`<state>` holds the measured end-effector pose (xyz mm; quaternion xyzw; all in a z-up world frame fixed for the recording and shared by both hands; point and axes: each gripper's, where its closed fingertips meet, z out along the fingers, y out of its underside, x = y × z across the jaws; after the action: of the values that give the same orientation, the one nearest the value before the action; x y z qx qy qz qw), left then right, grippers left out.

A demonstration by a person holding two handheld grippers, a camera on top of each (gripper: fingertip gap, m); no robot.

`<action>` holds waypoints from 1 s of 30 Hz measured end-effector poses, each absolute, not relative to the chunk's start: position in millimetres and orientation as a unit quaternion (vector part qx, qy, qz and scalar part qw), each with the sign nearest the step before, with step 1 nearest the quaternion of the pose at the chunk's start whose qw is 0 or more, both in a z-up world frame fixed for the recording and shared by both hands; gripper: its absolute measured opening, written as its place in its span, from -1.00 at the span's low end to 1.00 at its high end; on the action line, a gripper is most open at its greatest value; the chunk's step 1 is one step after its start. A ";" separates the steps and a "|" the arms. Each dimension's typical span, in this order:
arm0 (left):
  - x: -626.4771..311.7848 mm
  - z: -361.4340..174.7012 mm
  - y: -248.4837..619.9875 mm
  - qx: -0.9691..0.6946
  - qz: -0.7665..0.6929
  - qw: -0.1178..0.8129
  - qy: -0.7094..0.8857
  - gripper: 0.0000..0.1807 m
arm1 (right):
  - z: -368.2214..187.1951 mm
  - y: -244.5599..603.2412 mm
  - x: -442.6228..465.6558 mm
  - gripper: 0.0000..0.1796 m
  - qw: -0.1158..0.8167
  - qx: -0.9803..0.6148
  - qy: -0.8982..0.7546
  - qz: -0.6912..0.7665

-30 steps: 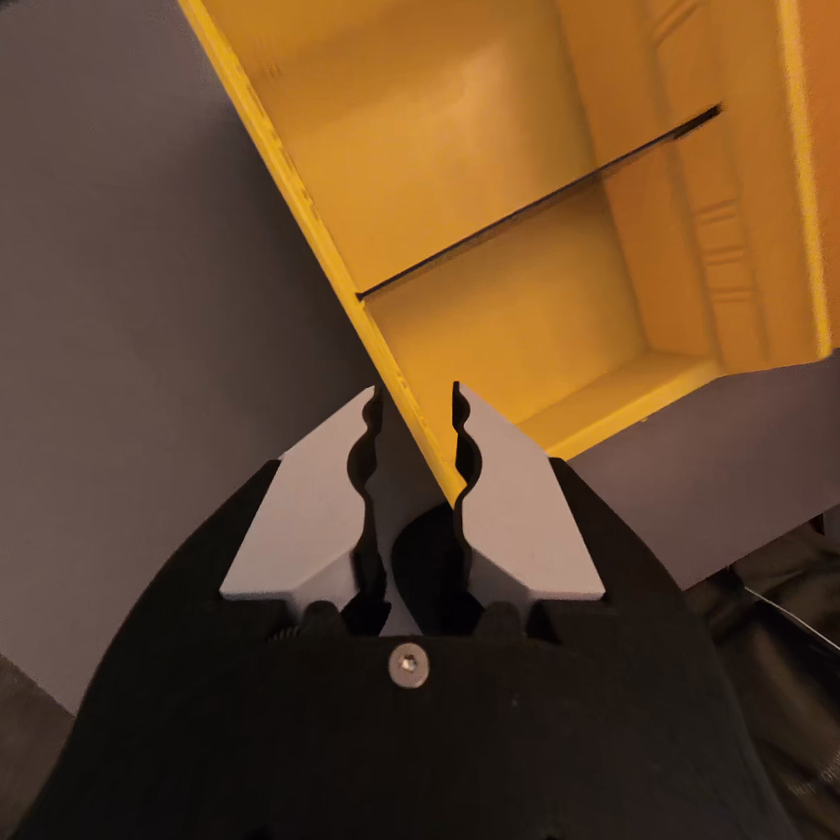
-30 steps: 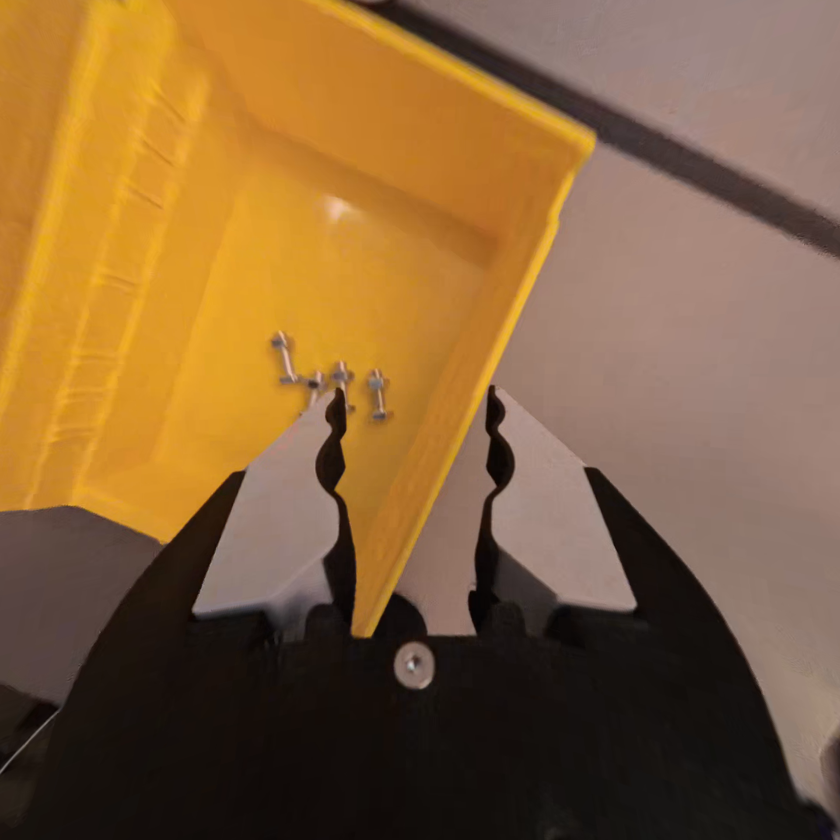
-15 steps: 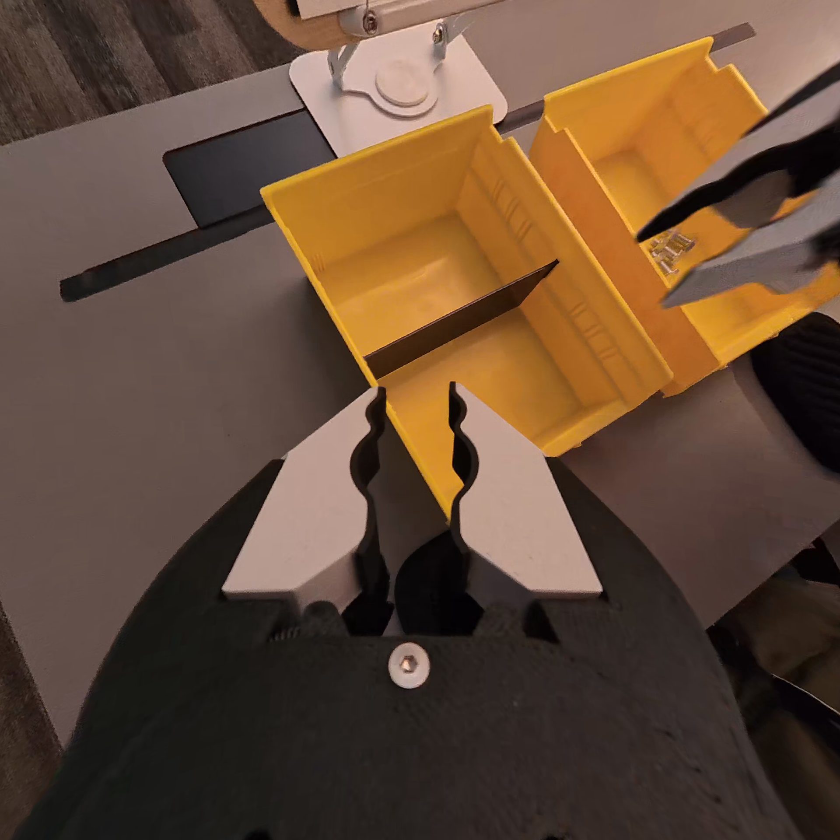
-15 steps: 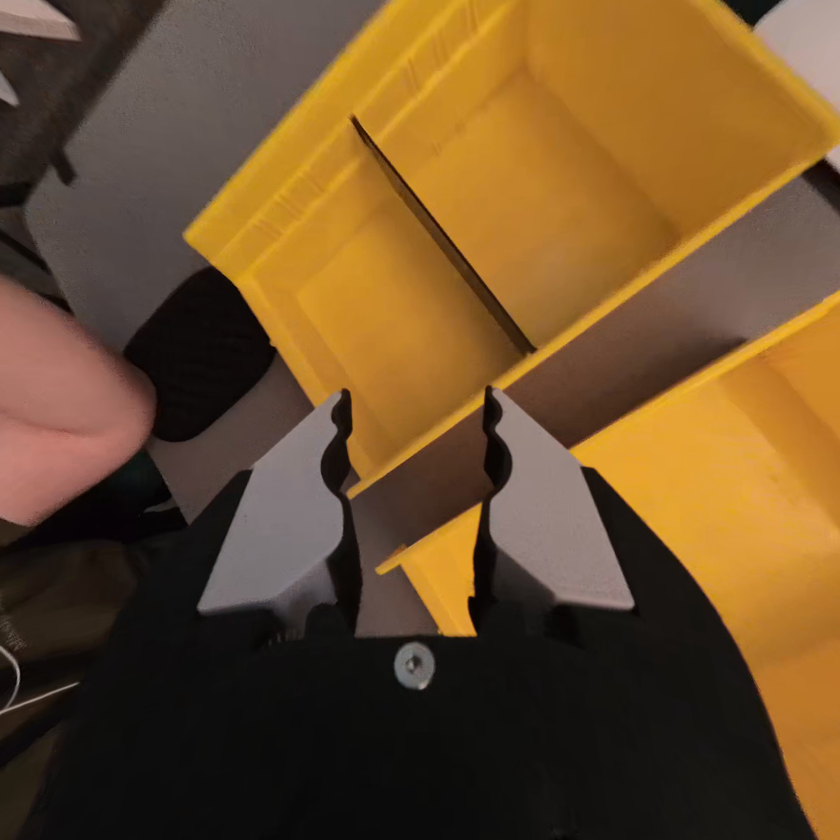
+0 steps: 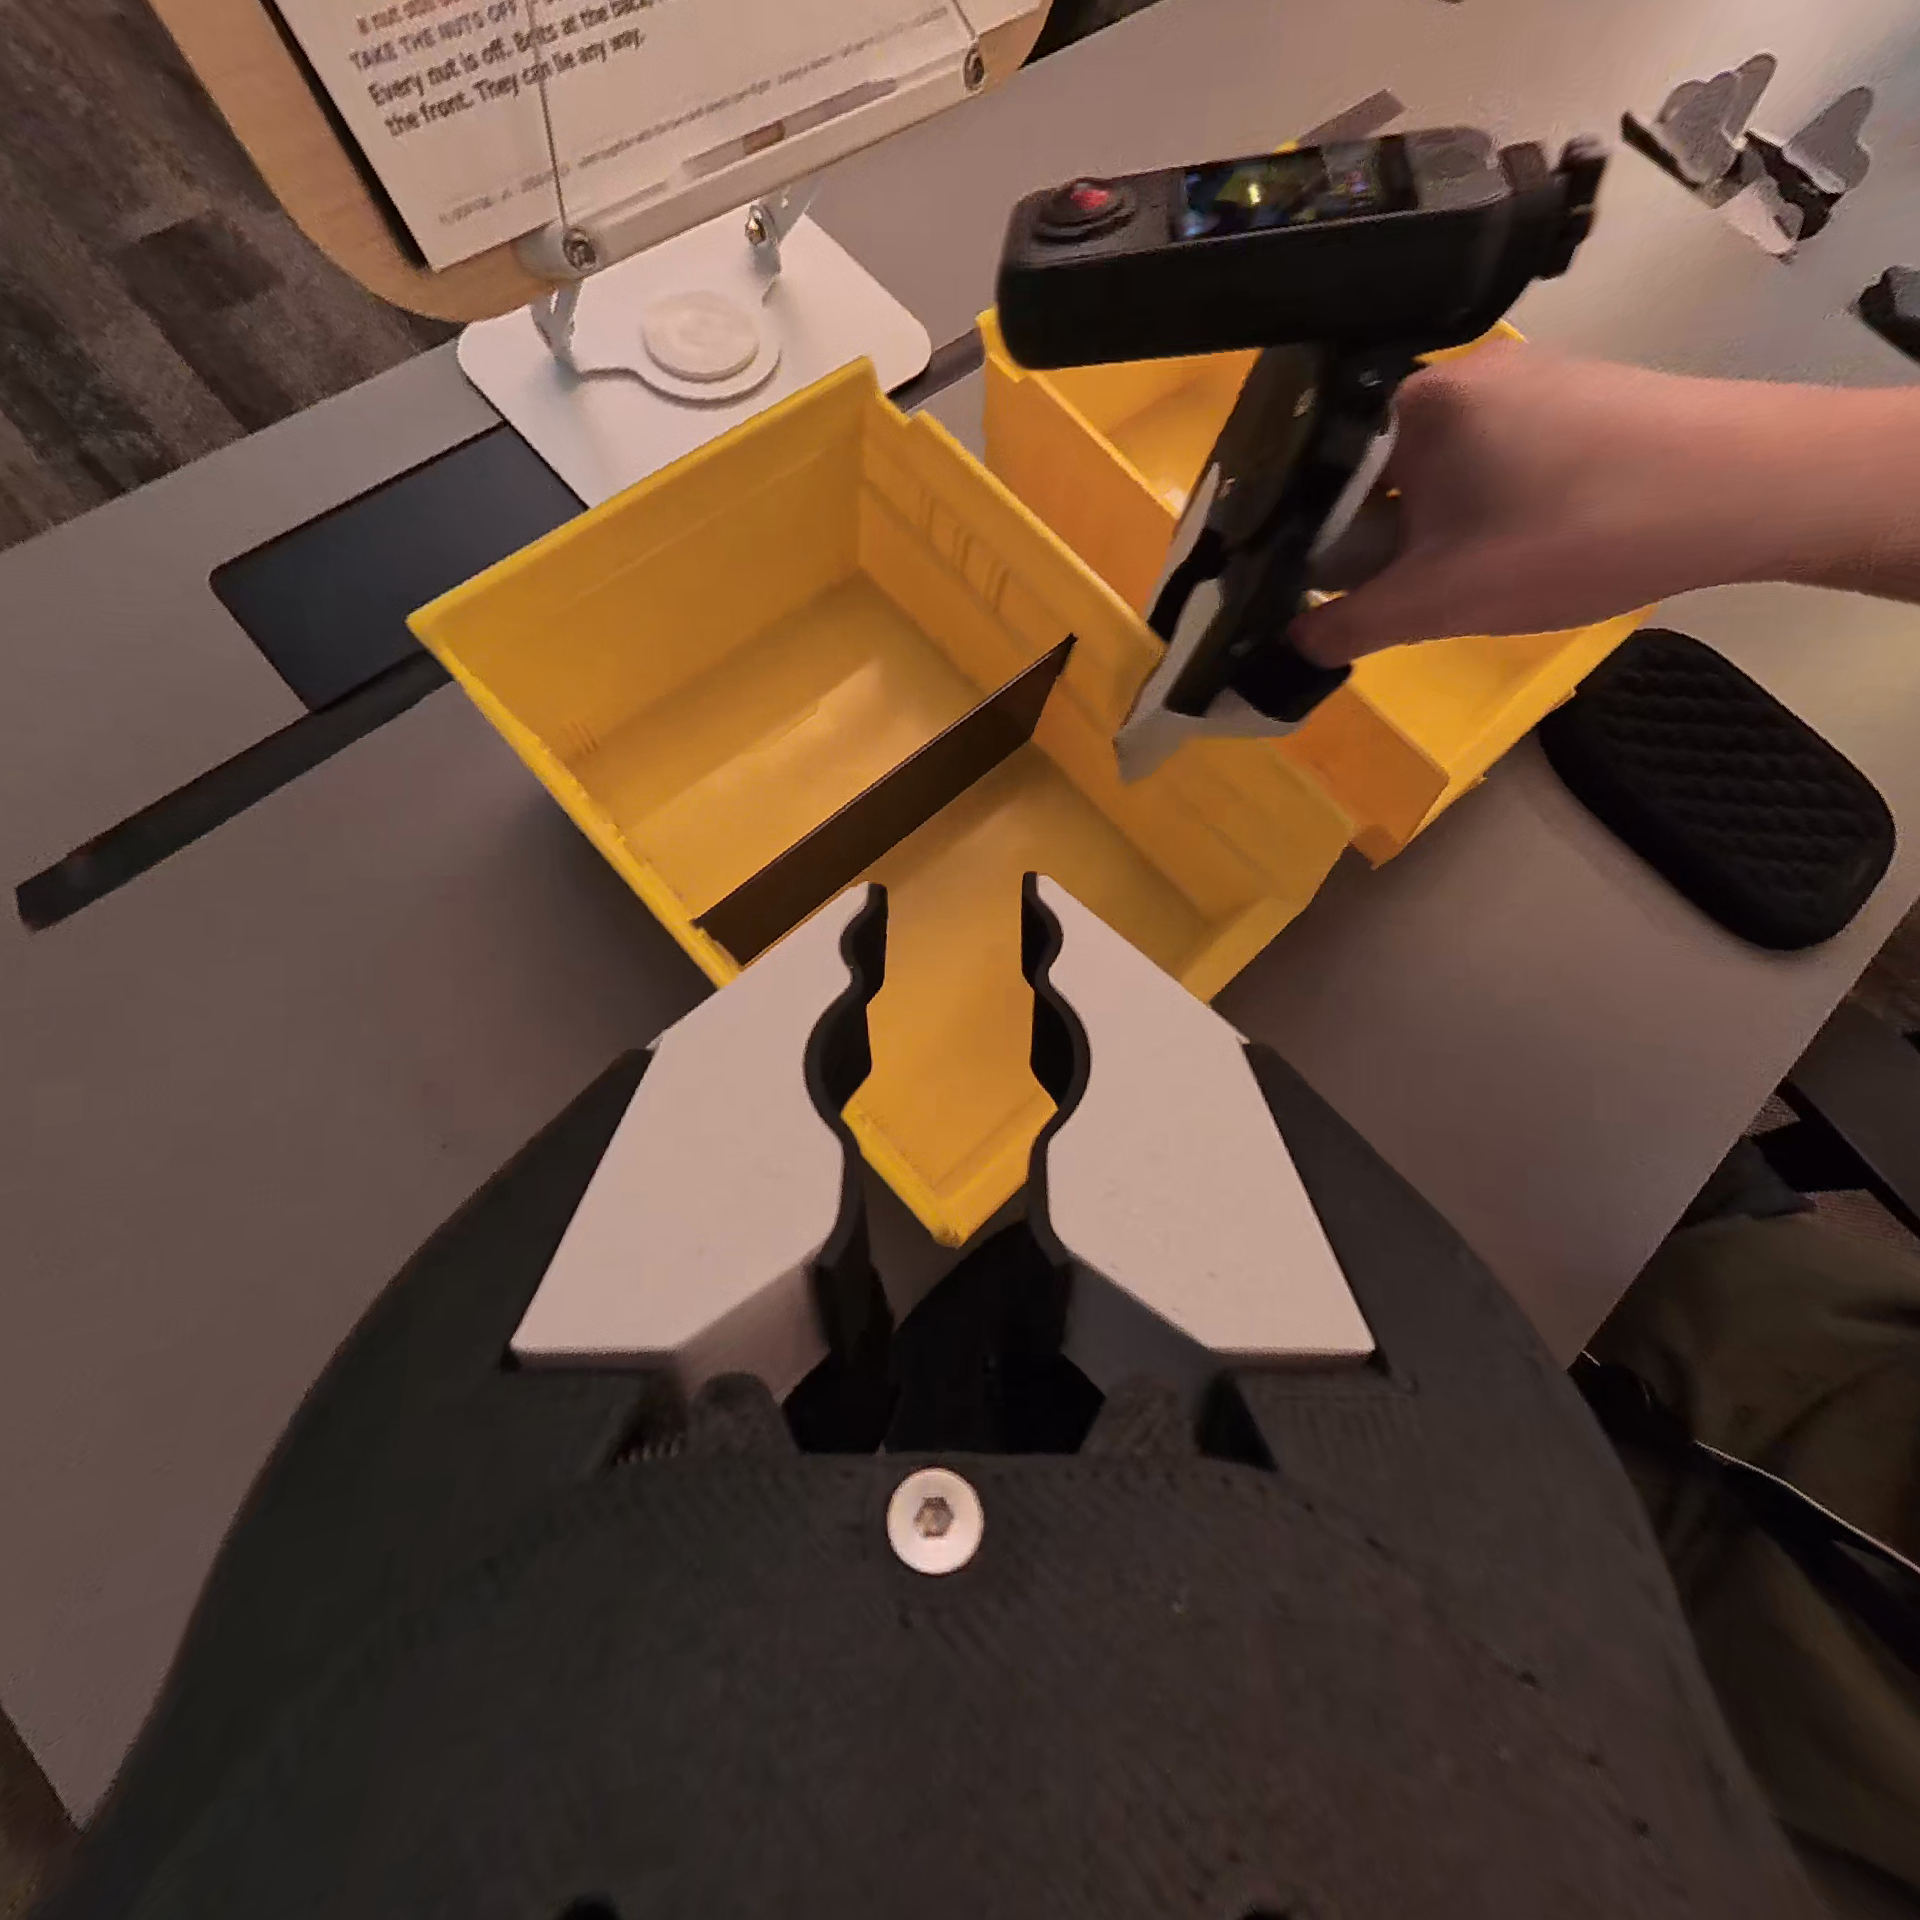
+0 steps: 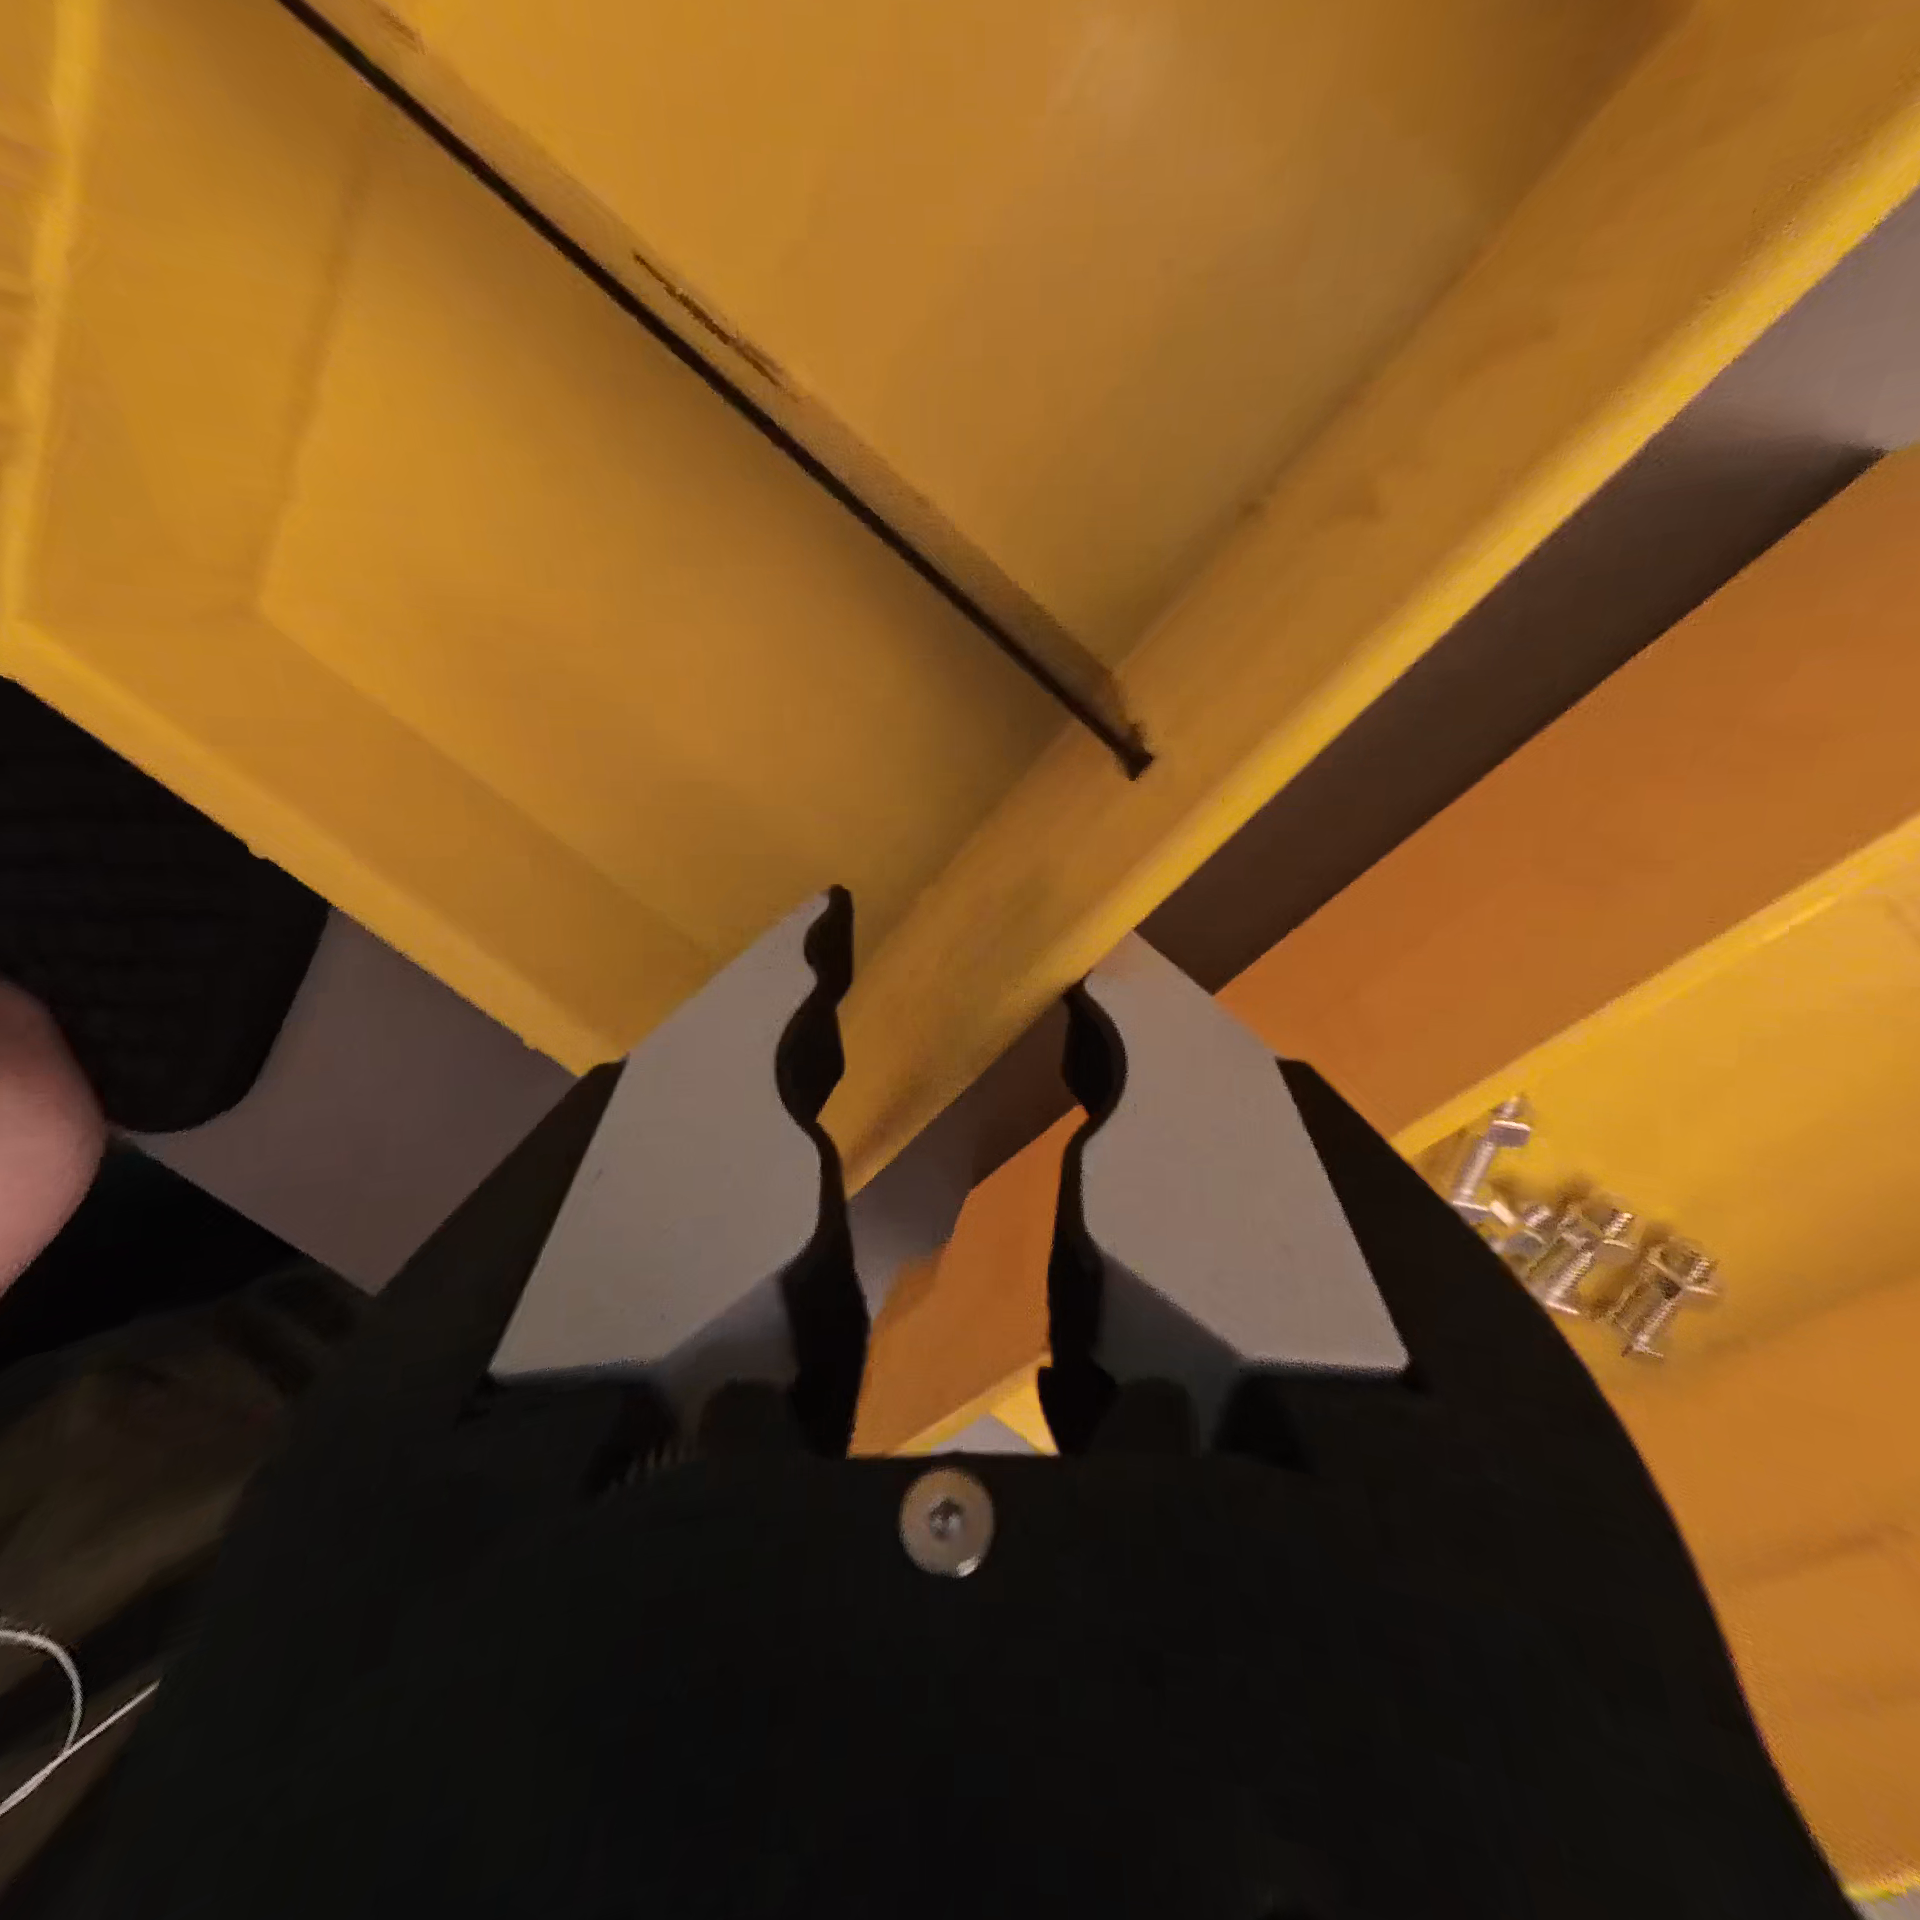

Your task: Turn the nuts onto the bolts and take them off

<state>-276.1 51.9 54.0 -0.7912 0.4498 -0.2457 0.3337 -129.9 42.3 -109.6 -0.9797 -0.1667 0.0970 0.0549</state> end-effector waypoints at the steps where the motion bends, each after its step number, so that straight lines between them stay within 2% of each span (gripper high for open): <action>1: -275.7 55.2 50.6 -0.789 -0.246 0.336 0.452 -0.73 | -110.1 47.1 -130.5 -0.60 0.060 -0.980 -0.164 0.095; 9: -278.9 62.9 46.0 -0.778 -0.253 0.350 0.456 -0.74 | -122.5 75.3 -130.8 -0.64 0.095 -0.987 -0.069 0.113; 18: -280.2 66.8 44.5 -0.774 -0.254 0.358 0.456 -0.76 | -144.3 67.4 -132.1 -0.78 0.016 -0.991 -0.033 0.127; 24: -275.1 68.7 41.9 -0.769 -0.247 0.364 0.464 -0.77 | -144.9 71.0 -128.7 -0.88 -0.002 -0.992 -0.015 0.125; 30: -273.3 98.1 46.9 -0.746 -0.247 0.439 0.435 -0.82 | -140.7 70.5 -138.1 -0.95 -0.020 -0.992 -0.074 0.102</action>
<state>-273.3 46.9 98.1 -0.7463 0.4354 -0.2469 0.4387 -138.1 70.5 -140.7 -0.9918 -0.0741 0.1019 -0.0201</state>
